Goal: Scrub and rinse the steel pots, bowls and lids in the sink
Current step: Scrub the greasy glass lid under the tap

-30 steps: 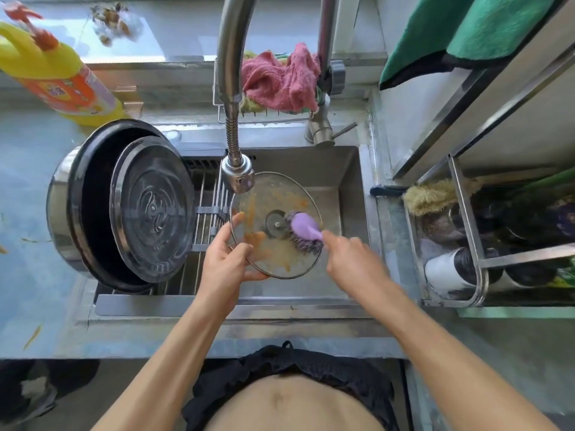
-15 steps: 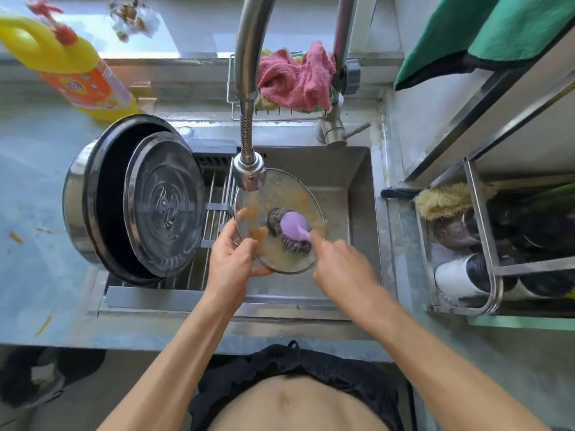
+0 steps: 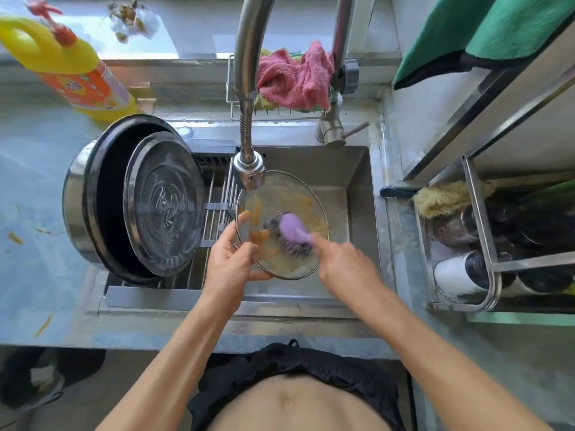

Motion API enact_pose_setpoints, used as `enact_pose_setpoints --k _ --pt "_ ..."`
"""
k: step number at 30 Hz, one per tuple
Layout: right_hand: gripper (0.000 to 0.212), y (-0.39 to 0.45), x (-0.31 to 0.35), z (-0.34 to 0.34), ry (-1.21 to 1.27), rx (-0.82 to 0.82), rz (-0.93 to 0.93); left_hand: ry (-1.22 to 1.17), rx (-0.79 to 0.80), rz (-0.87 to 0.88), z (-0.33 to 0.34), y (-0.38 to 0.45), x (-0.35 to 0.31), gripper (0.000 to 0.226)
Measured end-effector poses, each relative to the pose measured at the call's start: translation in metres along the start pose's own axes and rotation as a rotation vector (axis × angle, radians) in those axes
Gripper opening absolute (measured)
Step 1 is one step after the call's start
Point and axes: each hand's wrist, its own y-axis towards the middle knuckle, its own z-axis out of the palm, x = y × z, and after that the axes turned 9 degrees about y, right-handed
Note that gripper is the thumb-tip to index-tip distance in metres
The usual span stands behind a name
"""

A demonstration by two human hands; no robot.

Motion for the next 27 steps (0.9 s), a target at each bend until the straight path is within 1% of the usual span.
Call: enact_pose_setpoints --k 1,4,7,8,10,11,12,14,15,17,18,21,22,24,25,26,27 --pt "0.06 -0.001 -0.001 0.0 -0.009 0.0 0.04 0.012 0.008 -0.005 0.001 -0.001 0.002 0.057" --pt "0.064 -0.003 -0.002 0.001 -0.015 0.014 0.005 0.011 0.005 -0.008 -0.002 -0.003 0.004 0.056" --pt "0.058 0.003 -0.013 -0.011 -0.03 -0.05 0.102 0.038 0.02 -0.017 -0.001 -0.002 0.004 0.058" --pt "0.058 0.001 -0.009 -0.01 -0.027 -0.048 0.081 0.035 0.021 -0.019 -0.001 -0.001 0.004 0.058" --pt "0.061 -0.008 0.006 -0.004 0.005 0.01 -0.047 0.008 0.025 -0.025 0.001 0.0 0.004 0.058" --pt "0.061 -0.008 0.007 -0.003 0.015 0.007 -0.082 -0.011 0.02 -0.029 0.001 0.002 0.004 0.058" --pt "0.06 -0.003 0.001 -0.005 0.015 -0.026 -0.056 -0.021 0.022 -0.036 0.001 0.002 0.006 0.058" --pt "0.063 0.004 -0.007 -0.013 -0.017 -0.054 0.057 -0.028 0.033 -0.048 0.003 0.001 0.008 0.058" --pt "0.066 0.002 -0.005 -0.011 -0.027 -0.031 0.043 -0.032 0.033 -0.052 0.004 0.0 0.009 0.058" --pt "0.07 -0.012 0.006 -0.003 -0.006 0.058 -0.07 -0.033 0.028 -0.067 0.003 0.0 0.012 0.06" --pt "0.069 -0.014 0.005 -0.003 -0.008 0.06 -0.083 -0.047 0.019 -0.069 0.002 0.001 0.012 0.06" --pt "0.062 -0.001 -0.014 -0.012 -0.037 -0.006 0.104 -0.037 0.016 -0.061 0.001 0.005 0.012 0.059" --pt "0.064 -0.002 -0.01 -0.009 -0.019 -0.009 0.067 -0.04 0.019 -0.06 0.002 0.005 0.011 0.058" --pt "0.069 -0.013 0.009 0.003 0.044 0.055 -0.089 -0.05 0.033 -0.065 0.002 0.007 0.01 0.057" --pt "0.07 -0.012 0.01 0.003 0.06 0.046 -0.107 -0.055 0.036 -0.074 0.001 0.008 0.011 0.057" --pt "0.07 -0.003 0.004 0.001 0.062 0.005 -0.067 -0.056 0.037 -0.078 0.001 0.009 0.011 0.057" --pt "0.069 0.006 -0.004 -0.004 0.045 -0.031 0.011 -0.055 0.035 -0.081 0.001 0.009 0.013 0.056"
